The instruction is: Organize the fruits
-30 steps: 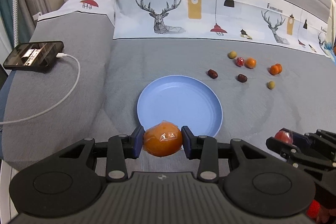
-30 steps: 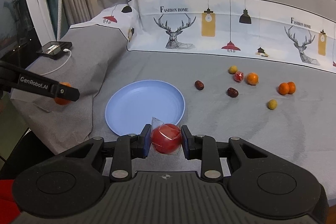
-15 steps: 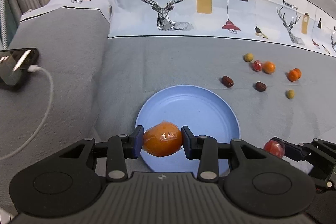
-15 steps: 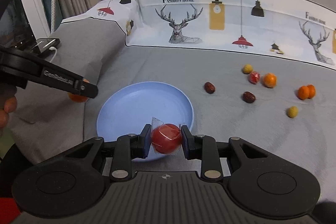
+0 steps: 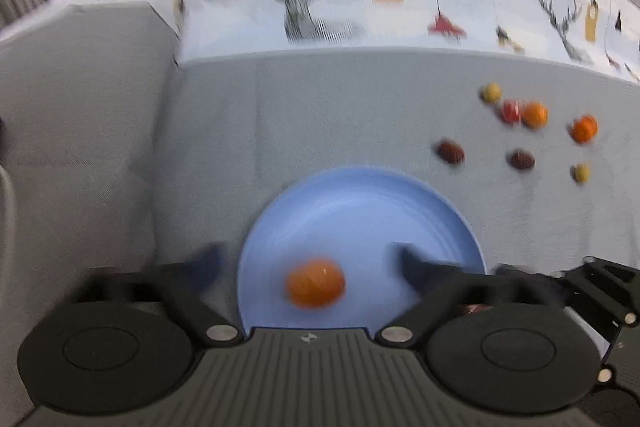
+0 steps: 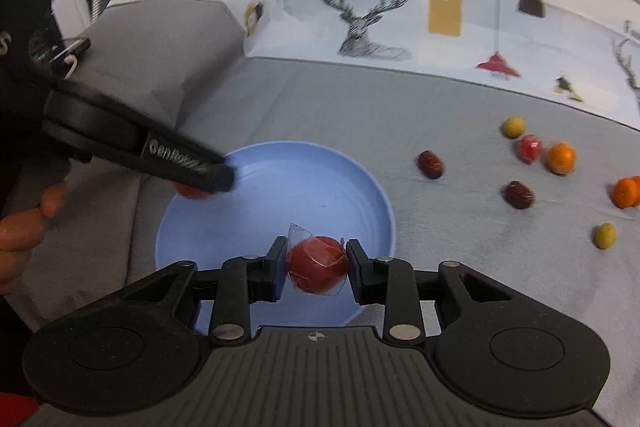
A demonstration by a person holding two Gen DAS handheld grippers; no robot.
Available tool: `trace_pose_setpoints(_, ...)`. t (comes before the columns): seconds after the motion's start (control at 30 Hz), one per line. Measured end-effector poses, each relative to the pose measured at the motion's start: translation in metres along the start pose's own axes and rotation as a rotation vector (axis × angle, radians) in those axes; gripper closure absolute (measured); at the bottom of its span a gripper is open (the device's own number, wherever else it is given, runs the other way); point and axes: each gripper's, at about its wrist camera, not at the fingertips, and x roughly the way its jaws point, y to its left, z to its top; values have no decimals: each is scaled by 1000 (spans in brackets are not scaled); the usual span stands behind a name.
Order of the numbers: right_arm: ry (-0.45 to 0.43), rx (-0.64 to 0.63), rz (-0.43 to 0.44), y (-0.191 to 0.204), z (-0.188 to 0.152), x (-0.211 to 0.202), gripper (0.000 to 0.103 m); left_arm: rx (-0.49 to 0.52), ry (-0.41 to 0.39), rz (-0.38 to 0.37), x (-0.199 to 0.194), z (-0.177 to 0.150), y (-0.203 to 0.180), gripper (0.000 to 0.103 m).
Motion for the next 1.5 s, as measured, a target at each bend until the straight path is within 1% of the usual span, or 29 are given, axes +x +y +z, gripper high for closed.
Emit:
trace_pose_setpoints(0.03,-9,8,-14,0,1,-2,34,4,-40,1,-8,-1,0,0)
trace_pose_setpoints(0.07,-22,16,-19,-1,2,-6,26,16,-48,-10,-12,0,-1,0)
trace_pose_setpoints(0.17,-24,35,-35,-4,1,-20,15,25,-46,-6,-24,-2,-3,0)
trace_pose_setpoints(0.2,-27,47,-38,-6,-1,-26,14,25,-54,-5,-29,-5,-3,0)
trace_pose_setpoints(0.4,-45,141,-56,-24,-12,-64,13,-6,-33,-2,-50,-23,1,0)
trace_pose_setpoints(0.57,-62,193,-74,-34,-17,-81,12,-14,-36,6,-66,-29,0,0)
trace_pose_setpoints(0.7,-78,188,-85,-34,-20,-92,11,-9,-39,23,-75,-29,-5,0)
trace_pose_setpoints(0.83,-84,189,-93,-34,-24,-103,9,-28,-23,26,-85,-32,-6,0)
trace_pose_setpoints(0.97,-92,201,-94,-33,-29,-118,9,-47,-8,15,-101,-43,-7,0)
trace_pose_setpoints(1.23,-123,193,-83,-22,-42,-146,7,-57,1,37,-126,-69,-7,0)
trace_pose_setpoints(1.5,-155,161,-81,-10,-49,-168,6,-74,-26,53,-148,-83,-7,0)
